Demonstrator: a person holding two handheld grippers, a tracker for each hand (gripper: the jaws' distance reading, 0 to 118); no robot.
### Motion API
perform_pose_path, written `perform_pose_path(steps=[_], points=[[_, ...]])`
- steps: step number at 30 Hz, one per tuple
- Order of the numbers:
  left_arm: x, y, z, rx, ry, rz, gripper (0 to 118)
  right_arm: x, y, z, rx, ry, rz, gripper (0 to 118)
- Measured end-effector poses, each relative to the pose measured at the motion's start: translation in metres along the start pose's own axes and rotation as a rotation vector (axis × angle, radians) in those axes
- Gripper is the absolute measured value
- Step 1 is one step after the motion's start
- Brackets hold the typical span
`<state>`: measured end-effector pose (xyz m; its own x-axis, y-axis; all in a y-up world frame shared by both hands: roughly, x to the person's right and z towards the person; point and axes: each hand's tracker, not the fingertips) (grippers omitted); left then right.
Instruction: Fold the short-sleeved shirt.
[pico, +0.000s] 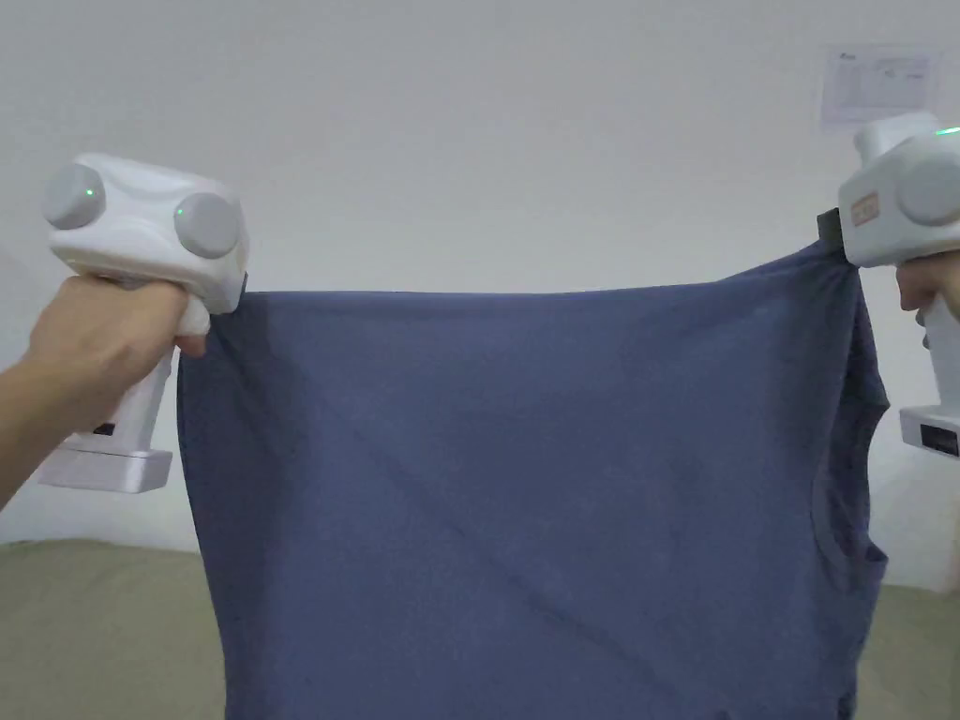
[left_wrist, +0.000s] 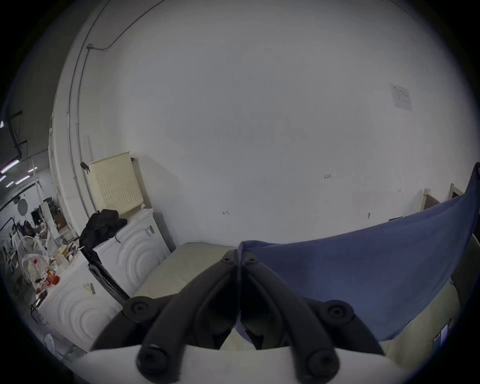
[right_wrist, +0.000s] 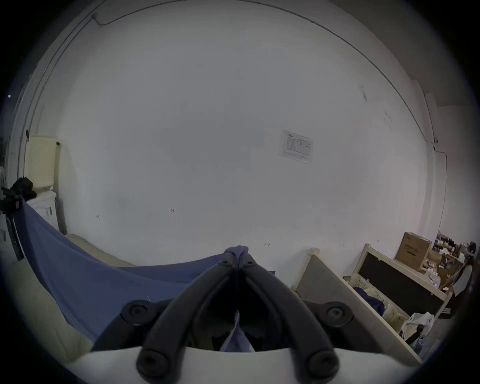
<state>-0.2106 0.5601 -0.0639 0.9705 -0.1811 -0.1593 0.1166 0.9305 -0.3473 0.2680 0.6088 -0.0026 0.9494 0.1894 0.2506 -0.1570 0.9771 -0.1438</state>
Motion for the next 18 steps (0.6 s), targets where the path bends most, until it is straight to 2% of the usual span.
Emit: perform_pose_path(steps=[3,7,10,13,18], points=[[0.009,-0.025,-0.027,-0.015,0.005,-0.015,0,-0.008,-0.025,-0.020,-0.034,-0.008,0.008,0],[0.027,-0.070,-0.058,-0.049,0.001,-0.023,0,-0.015,-0.073,-0.040,-0.103,0.006,-0.029,0],[0.039,-0.111,-0.079,-0.123,-0.023,-0.059,0,-0.025,-0.122,-0.052,-0.188,0.008,0.013,0],[0.050,-0.157,-0.098,-0.183,-0.050,-0.068,0,-0.030,-0.178,-0.063,-0.277,0.029,-0.019,0],[0.059,-0.242,-0.110,-0.296,-0.120,-0.098,0,-0.042,-0.271,-0.049,-0.400,0.060,-0.018,0]])
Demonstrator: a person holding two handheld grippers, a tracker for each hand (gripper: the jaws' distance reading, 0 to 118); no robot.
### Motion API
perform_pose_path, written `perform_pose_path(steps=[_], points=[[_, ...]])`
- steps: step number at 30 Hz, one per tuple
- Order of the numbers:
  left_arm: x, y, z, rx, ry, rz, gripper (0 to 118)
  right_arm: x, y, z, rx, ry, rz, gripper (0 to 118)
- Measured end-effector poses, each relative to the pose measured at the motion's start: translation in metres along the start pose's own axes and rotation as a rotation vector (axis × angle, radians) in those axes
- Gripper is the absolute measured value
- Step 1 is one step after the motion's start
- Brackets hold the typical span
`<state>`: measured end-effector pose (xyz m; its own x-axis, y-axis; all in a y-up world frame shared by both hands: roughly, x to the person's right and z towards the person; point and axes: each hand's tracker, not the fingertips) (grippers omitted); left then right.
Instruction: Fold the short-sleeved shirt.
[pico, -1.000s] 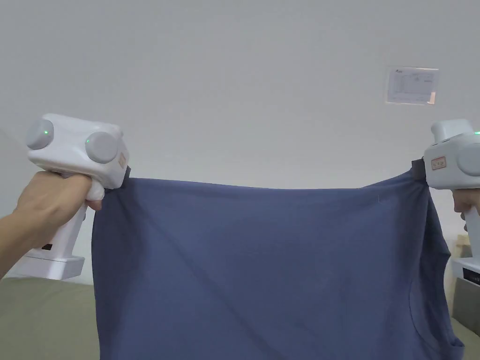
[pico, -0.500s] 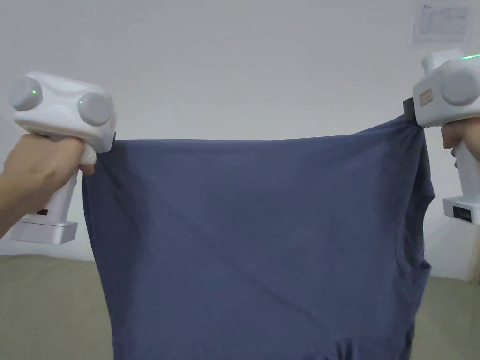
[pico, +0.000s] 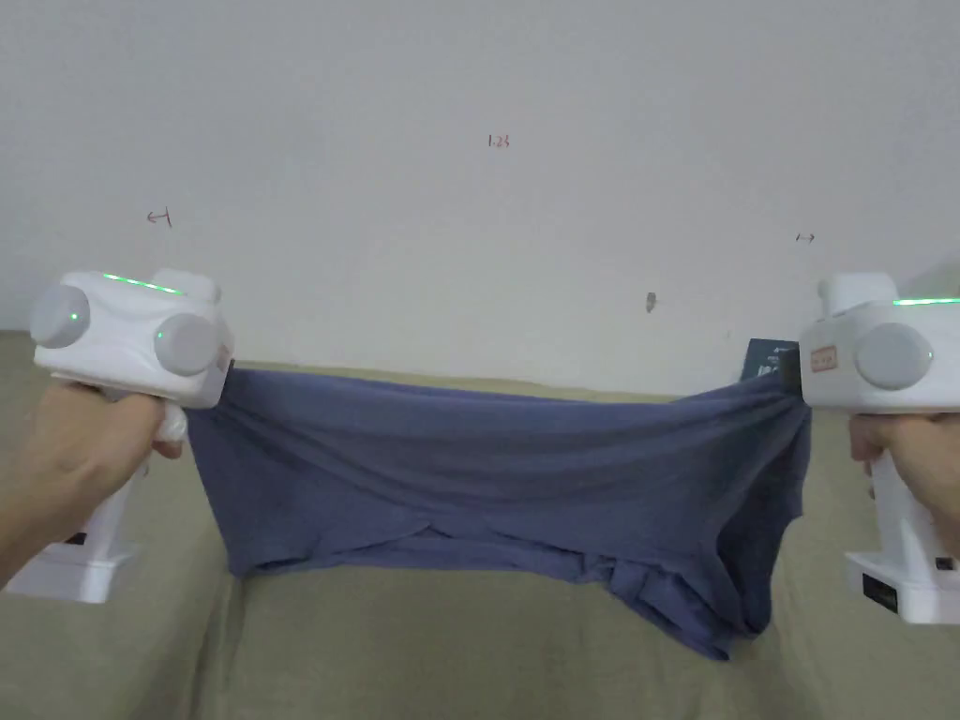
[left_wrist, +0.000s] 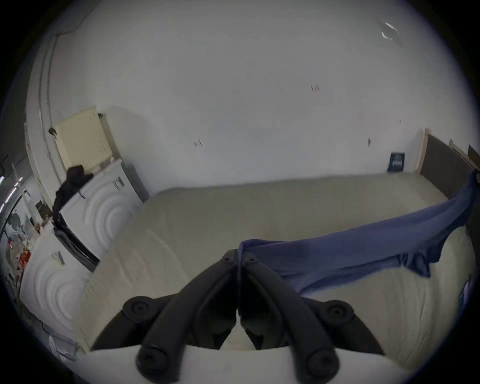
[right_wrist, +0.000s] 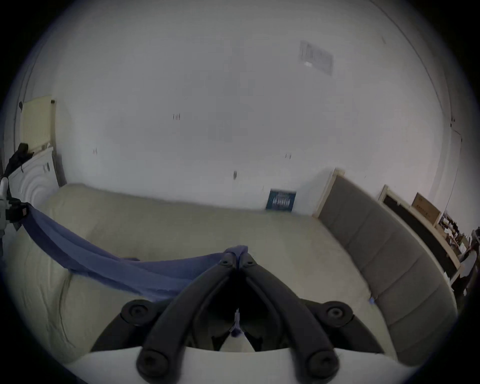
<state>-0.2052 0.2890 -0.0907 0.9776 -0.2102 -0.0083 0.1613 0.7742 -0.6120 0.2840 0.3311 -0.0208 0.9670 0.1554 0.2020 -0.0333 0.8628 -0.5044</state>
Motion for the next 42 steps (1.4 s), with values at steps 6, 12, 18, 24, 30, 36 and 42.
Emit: perform_pose_path(steps=[6,12,18,24,30,36,42], points=[[-0.004,-0.101,0.001,-0.082,-0.042,-0.038,0,0.004,-0.111,0.024,-0.107,0.079,-0.086,0],[-0.029,-0.181,0.048,-0.106,-0.094,-0.019,0,0.017,-0.193,0.084,-0.174,0.128,-0.035,0],[-0.055,-0.256,0.125,-0.130,-0.135,-0.010,0,0.033,-0.267,0.178,-0.189,0.151,-0.060,0],[-0.074,-0.335,0.197,-0.180,-0.186,0.059,0,0.041,-0.340,0.256,-0.236,0.194,-0.080,0],[-0.083,-0.401,0.234,-0.230,-0.199,0.046,0,0.042,-0.390,0.300,-0.267,0.194,-0.133,0],[-0.086,-0.427,0.237,-0.277,-0.224,0.085,0,0.044,-0.409,0.305,-0.290,0.187,-0.143,0],[-0.085,-0.425,0.232,-0.281,-0.237,0.122,37,0.040,-0.417,0.296,-0.309,0.178,-0.157,28]])
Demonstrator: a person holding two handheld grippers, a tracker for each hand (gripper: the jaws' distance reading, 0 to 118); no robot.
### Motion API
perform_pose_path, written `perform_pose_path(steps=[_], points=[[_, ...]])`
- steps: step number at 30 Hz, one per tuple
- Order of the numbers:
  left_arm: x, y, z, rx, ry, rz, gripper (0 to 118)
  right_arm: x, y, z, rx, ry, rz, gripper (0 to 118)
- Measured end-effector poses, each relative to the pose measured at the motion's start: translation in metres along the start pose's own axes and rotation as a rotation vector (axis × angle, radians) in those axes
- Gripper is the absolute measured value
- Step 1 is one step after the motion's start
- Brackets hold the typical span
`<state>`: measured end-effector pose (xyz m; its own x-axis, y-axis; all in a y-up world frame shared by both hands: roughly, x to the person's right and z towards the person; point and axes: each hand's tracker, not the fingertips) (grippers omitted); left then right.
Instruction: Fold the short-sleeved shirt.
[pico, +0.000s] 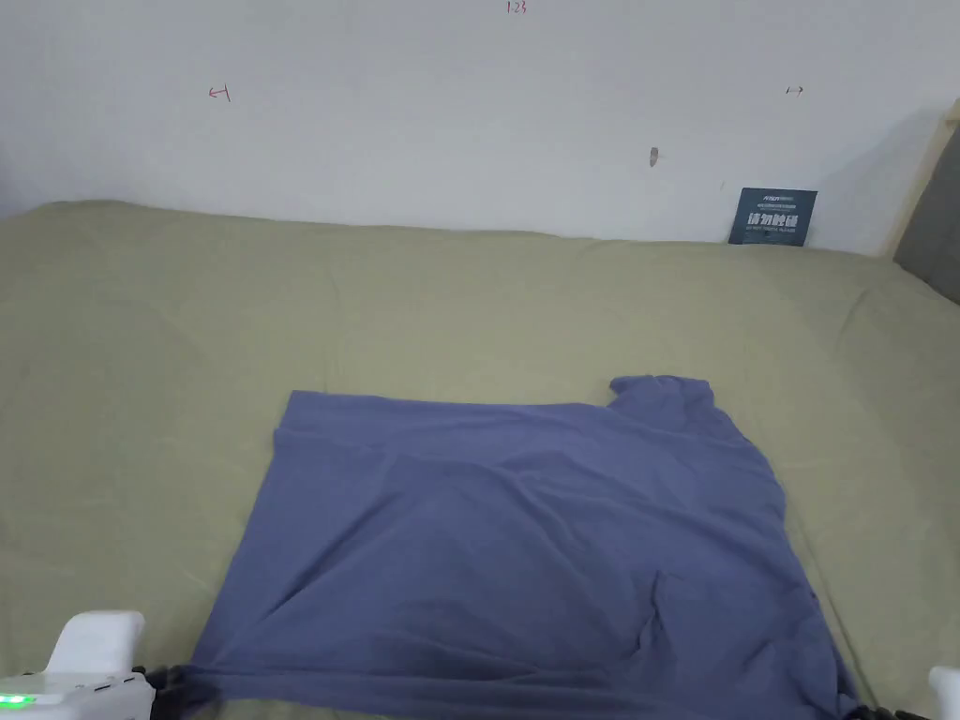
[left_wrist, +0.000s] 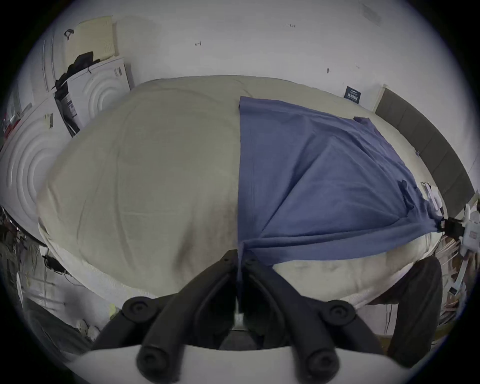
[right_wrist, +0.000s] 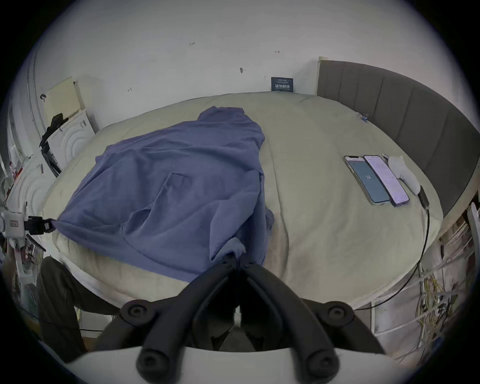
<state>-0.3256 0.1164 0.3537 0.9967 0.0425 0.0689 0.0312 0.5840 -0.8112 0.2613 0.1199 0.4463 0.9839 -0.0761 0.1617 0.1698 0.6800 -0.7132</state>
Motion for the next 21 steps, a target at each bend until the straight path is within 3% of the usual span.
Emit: perform_pose_path(steps=[1,2,3,4,8,9,11,12,13,14,15,17,20,21], points=[[0.002,0.000,0.001,-0.003,0.000,-0.002,73,0.001,0.001,0.001,-0.006,0.004,-0.013,66],[0.001,-0.001,0.003,-0.005,0.006,-0.001,101,0.004,0.001,0.001,-0.022,0.009,-0.030,106],[0.000,-0.005,0.005,0.023,0.021,0.006,110,0.005,0.001,-0.001,-0.042,-0.002,-0.038,115],[-0.002,-0.006,0.010,0.049,0.030,0.008,110,0.006,-0.004,0.001,-0.060,0.019,-0.042,109],[-0.010,-0.007,0.026,0.076,0.030,0.049,106,0.012,-0.004,-0.001,-0.008,-0.008,-0.057,114],[-0.011,-0.007,0.032,0.073,0.038,0.054,96,0.012,-0.005,-0.002,-0.006,-0.010,-0.060,109],[-0.012,-0.011,0.042,0.072,0.039,0.051,59,0.008,0.000,0.022,0.001,-0.010,-0.056,66],[-0.011,-0.013,0.045,0.067,0.047,0.042,48,0.008,-0.002,0.026,0.023,0.006,-0.052,52],[-0.011,-0.015,0.048,0.062,0.053,0.031,48,0.007,-0.003,0.027,0.028,-0.010,-0.046,52],[-0.010,-0.019,0.049,0.053,0.057,0.022,14,0.002,-0.006,0.031,0.042,-0.040,-0.029,5],[-0.009,-0.021,0.051,0.050,0.062,0.012,0,0.003,-0.005,0.035,0.052,-0.036,-0.036,0],[-0.011,-0.022,0.052,0.014,0.031,-0.008,0,0.009,-0.002,0.035,0.019,-0.002,-0.051,0],[-0.009,-0.020,0.045,0.009,0.004,-0.045,0,-0.013,-0.006,0.045,0.035,-0.041,-0.019,0],[-0.009,-0.019,0.041,-0.004,0.008,-0.050,17,-0.010,-0.007,0.042,0.021,-0.022,-0.038,0]])
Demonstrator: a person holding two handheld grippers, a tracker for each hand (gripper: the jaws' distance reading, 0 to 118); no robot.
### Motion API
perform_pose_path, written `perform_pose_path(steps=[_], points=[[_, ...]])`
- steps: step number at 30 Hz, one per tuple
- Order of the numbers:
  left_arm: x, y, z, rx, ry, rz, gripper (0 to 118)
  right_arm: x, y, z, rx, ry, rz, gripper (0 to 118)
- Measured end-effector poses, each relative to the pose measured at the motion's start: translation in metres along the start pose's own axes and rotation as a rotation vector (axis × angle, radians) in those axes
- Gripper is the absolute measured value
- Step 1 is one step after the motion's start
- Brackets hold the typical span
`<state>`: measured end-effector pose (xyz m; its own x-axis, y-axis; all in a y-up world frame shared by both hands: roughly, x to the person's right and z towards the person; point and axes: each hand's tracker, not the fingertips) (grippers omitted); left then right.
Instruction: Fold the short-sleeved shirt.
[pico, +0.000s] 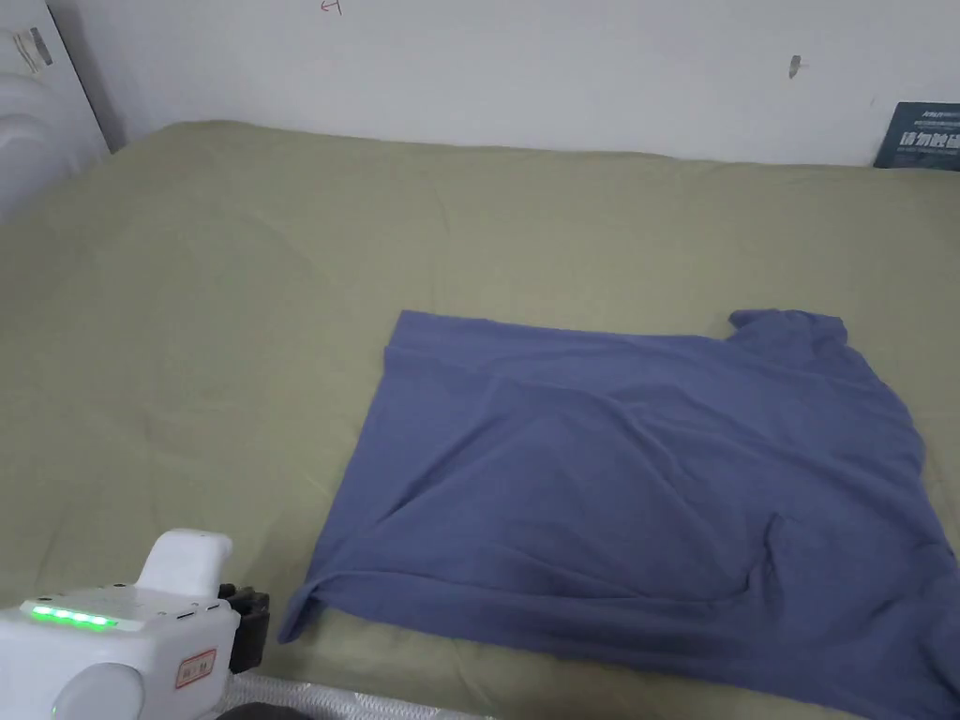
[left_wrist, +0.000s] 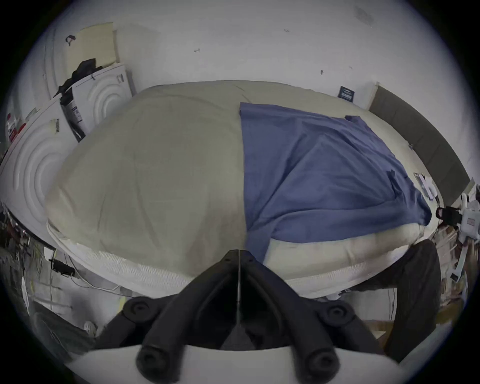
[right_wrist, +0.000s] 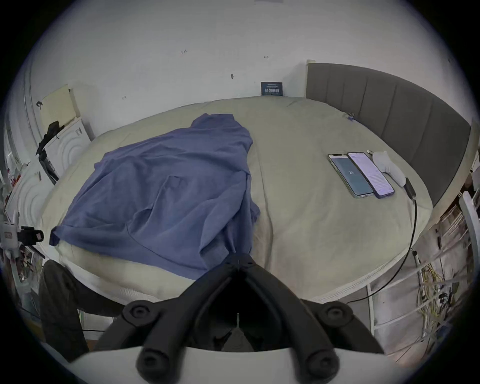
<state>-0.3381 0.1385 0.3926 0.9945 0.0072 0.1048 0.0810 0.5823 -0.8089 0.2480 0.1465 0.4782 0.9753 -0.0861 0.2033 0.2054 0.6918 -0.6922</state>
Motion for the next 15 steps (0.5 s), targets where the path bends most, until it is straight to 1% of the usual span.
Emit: perform_pose_path(steps=[1,2,3,4,6,7,8,9,10,11,12,15], points=[[0.001,0.002,-0.005,-0.017,-0.014,-0.003,50,0.009,0.000,-0.006,-0.007,0.008,-0.011,0],[0.002,0.004,-0.012,-0.056,-0.026,0.000,93,0.011,0.001,-0.007,-0.011,0.007,-0.014,0],[0.004,0.005,-0.020,-0.072,-0.026,-0.008,116,0.013,0.002,-0.008,-0.014,0.008,-0.016,0],[0.005,0.004,-0.025,-0.052,-0.021,-0.007,115,0.014,0.003,-0.009,-0.018,0.011,-0.016,0],[0.007,0.010,-0.041,-0.097,0.026,-0.051,115,0.013,-0.002,-0.015,-0.033,0.004,-0.001,0],[0.008,0.011,-0.047,-0.089,0.051,-0.048,114,0.014,-0.002,-0.017,-0.039,0.001,0.005,0],[0.010,0.011,-0.051,-0.087,0.043,-0.043,110,0.016,-0.002,-0.020,-0.049,-0.005,0.011,0],[0.008,0.014,-0.053,-0.090,0.035,-0.039,90,0.012,-0.004,-0.022,-0.056,-0.012,0.022,0],[0.008,0.016,-0.052,-0.088,0.032,-0.029,58,0.013,-0.004,-0.023,-0.055,-0.015,0.022,0],[0.010,0.017,-0.053,-0.082,0.033,-0.028,22,0.014,-0.003,-0.023,-0.056,-0.014,0.021,0],[0.012,0.016,-0.053,-0.087,0.021,-0.029,2,0.020,-0.004,-0.028,-0.059,-0.008,0.014,0],[0.015,0.017,-0.053,-0.104,-0.001,-0.032,1,0.029,0.001,-0.032,-0.048,-0.002,0.009,0]])
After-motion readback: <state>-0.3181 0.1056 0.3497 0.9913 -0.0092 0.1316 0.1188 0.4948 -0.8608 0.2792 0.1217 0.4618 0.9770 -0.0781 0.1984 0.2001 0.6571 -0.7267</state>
